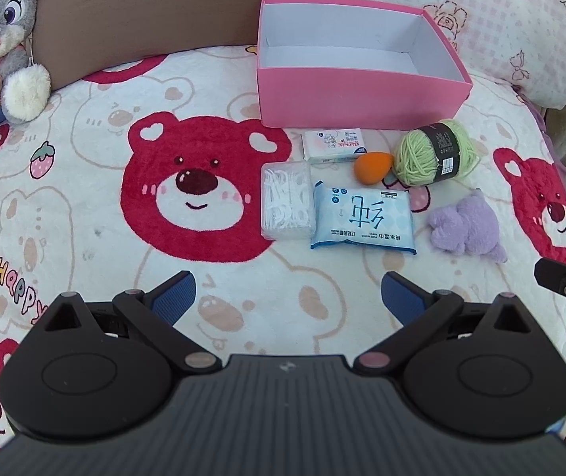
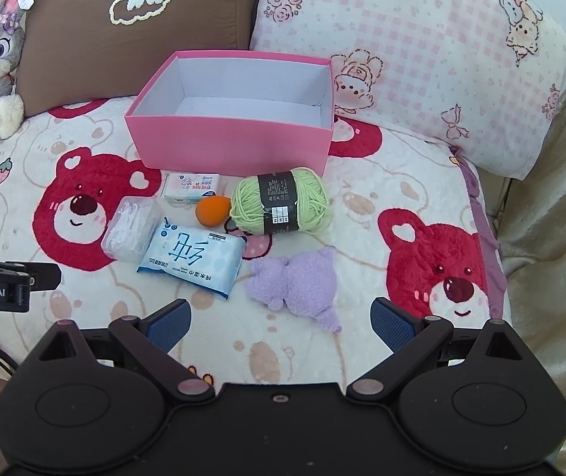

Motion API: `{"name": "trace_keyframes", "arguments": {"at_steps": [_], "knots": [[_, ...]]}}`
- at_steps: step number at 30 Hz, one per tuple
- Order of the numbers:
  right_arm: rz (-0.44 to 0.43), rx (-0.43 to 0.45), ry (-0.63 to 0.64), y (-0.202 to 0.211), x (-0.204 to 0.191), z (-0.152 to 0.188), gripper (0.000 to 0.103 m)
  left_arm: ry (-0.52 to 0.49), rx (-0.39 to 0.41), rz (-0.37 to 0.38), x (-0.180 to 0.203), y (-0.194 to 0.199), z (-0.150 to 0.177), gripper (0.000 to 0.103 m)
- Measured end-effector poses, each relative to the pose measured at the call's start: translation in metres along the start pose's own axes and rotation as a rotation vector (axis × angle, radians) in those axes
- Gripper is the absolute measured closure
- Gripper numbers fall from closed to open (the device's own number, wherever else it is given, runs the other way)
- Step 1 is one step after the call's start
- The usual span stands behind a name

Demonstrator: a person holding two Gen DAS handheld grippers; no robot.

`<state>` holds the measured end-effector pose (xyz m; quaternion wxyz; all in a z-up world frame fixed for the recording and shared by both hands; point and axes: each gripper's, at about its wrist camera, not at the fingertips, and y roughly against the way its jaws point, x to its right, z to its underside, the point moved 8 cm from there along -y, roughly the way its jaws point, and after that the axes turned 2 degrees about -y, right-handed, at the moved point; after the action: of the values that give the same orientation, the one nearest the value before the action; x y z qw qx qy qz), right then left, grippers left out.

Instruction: Organize objects

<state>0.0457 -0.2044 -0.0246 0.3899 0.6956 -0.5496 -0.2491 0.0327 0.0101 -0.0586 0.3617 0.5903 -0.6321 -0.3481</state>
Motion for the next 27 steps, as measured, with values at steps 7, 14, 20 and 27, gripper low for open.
{"name": "trace_keyframes", "arguments": {"at_steps": [7,14,20,27], "knots": [[0.004,-0.005,-0.005,-0.001,0.002,0.0,0.004,-0.01,-0.002,0.002,0.002,0.0,0.001,0.001],[0.003,-0.004,-0.005,-0.001,0.002,0.0,0.004,-0.009,-0.002,0.001,0.002,0.0,0.001,0.001],[-0.103,0.065,-0.008,0.01,-0.001,-0.004,0.004,-0.039,0.004,0.028,0.002,0.009,-0.011,0.002],[-0.267,0.277,-0.005,0.019,-0.01,-0.015,0.004,-0.188,0.134,0.012,0.01,0.029,-0.054,0.002]]}}
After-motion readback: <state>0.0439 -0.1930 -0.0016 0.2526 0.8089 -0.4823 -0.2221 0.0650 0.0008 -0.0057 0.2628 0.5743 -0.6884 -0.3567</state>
